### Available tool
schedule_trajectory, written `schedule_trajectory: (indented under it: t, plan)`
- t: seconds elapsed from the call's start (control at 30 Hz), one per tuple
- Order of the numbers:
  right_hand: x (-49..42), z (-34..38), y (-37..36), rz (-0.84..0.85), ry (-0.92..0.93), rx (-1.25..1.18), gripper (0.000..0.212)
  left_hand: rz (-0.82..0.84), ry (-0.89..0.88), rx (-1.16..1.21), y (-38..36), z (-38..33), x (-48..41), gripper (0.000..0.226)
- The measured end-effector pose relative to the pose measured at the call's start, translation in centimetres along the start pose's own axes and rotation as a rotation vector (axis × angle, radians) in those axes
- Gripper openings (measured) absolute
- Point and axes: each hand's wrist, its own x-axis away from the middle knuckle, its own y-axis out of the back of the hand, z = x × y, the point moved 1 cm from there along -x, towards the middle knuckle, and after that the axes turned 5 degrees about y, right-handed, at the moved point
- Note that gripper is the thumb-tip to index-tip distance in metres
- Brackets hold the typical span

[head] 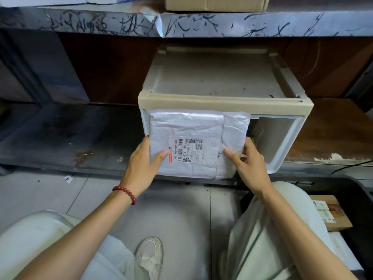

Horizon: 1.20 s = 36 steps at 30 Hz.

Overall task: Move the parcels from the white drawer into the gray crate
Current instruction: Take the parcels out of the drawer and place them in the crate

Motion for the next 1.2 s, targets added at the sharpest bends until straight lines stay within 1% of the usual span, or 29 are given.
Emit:
schedule_trajectory:
  t: [0.07, 0.1, 0.23, 0.3, 0.4, 0.53, 0.63, 0.73, 0.8, 0.9, 1.03, 1.13, 1.2]
  plan:
    - [0.3, -0.4, -0.2, 0.009, -0.038, -0.003, 0.042, 0.026, 0.031, -0.005, -0.5, 0.3, 0.1, 0.041]
    - [0.5, -0.6, -0.4, 0.019, -0.059, -0.008, 0.044, 0.042, 0.045, -0.003, -0.7, 0.4, 0.3, 0.04]
    - [0.6, -1.4, -0.8, 0.059, -0.124, -0.021, 0.031, 0.066, 0.074, -0.031, -1.1, 0.9, 0.6, 0.044]
    - [0.5, -1.5, -0.9, 0.075, -0.133, -0.03, 0.031, 0.072, 0.085, -0.022, -1.1, 1.4, 0.7, 0.046]
    - [0.4, -1.5, -1.1, 0.085, -0.14, -0.016, 0.036, 0.078, 0.125, -0.008, -1.0, 1.8, 0.7, 0.048]
    - [0.4, -1.1, -1.4, 0.094, -0.15, -0.025, 0.028, 0.063, 0.199, 0.023, -0.8, 1.9, 0.6, 0.05]
    - [0.5, -0.8, -1.4, 0.079, -0.183, -0.044, 0.036, 0.07, 0.191, 0.025, -0.9, 1.6, 0.8, 0.055]
    - [0.5, -0.3, -0.5, 0.056, -0.172, -0.021, 0.04, 0.075, 0.159, 0.029, -1.0, 1.1, 1.2, 0.062]
    - [0.7, 0.4, 0.5, 0.02, -0.15, -0.032, 0.038, 0.08, 0.152, 0.063, -1.0, 0.5, 1.6, 0.065]
    - [1.6, 1.4, 2.5, -0.087, -0.122, -0.111, 0.028, 0.1, 0.117, 0.125, -1.4, -1.4, 2.1, 0.071]
    - [2.5, 2.7, 5.9, -0.26, -0.063, -0.197, 0.031, 0.088, 0.015, 0.237, -2.9, -5.3, 2.2, 0.076]
    - [3.1, 3.0, 9.3, -0.374, -0.039, -0.217, 0.029, 0.107, -0.068, 0.23, -4.8, -8.4, 1.1, 0.08]
    - [3.6, 2.8, 11.6, -0.433, -0.062, -0.195, 0.029, 0.134, -0.124, 0.203, -6.5, -10.5, 0.3, 0.083]
